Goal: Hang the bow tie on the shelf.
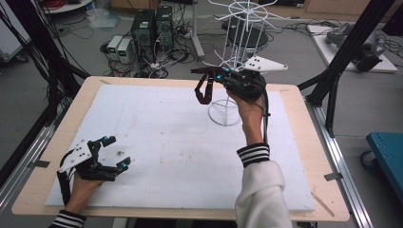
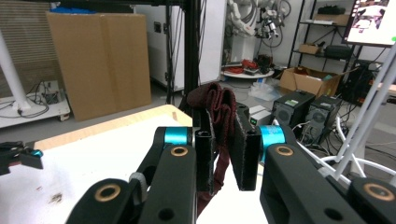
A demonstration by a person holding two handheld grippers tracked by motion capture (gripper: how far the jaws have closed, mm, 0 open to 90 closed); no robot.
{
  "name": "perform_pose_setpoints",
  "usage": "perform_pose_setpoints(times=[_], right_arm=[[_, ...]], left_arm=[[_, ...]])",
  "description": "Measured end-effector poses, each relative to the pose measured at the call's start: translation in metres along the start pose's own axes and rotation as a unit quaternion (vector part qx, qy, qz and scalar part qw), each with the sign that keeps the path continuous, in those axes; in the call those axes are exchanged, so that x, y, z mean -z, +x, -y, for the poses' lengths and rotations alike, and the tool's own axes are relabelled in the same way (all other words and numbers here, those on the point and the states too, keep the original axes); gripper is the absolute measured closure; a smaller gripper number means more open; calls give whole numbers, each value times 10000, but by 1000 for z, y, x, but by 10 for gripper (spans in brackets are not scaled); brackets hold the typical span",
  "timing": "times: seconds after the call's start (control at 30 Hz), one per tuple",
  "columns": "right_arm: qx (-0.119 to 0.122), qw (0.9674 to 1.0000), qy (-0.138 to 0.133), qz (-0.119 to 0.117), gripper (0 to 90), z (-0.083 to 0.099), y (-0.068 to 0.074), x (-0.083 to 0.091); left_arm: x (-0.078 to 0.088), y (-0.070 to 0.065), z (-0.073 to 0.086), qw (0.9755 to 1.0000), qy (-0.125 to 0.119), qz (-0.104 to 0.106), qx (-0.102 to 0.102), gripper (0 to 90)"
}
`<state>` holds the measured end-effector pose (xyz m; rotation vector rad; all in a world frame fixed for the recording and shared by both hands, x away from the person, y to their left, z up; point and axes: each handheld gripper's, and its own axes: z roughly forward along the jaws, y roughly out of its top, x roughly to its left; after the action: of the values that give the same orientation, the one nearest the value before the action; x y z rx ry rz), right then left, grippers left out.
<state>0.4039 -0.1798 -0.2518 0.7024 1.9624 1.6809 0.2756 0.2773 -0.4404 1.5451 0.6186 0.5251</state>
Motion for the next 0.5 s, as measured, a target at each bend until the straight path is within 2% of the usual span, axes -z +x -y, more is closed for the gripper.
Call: perform_pose_setpoints(times=[0.23, 0.5], right_arm=[[-102, 9997, 87, 180, 818, 7, -13, -4], [-100, 9990, 154, 411, 817, 9, -20, -1]], left_arm=[[0, 0, 1, 10000, 49, 34, -55, 17], [-2, -1, 3, 10000, 60, 30, -29, 17]])
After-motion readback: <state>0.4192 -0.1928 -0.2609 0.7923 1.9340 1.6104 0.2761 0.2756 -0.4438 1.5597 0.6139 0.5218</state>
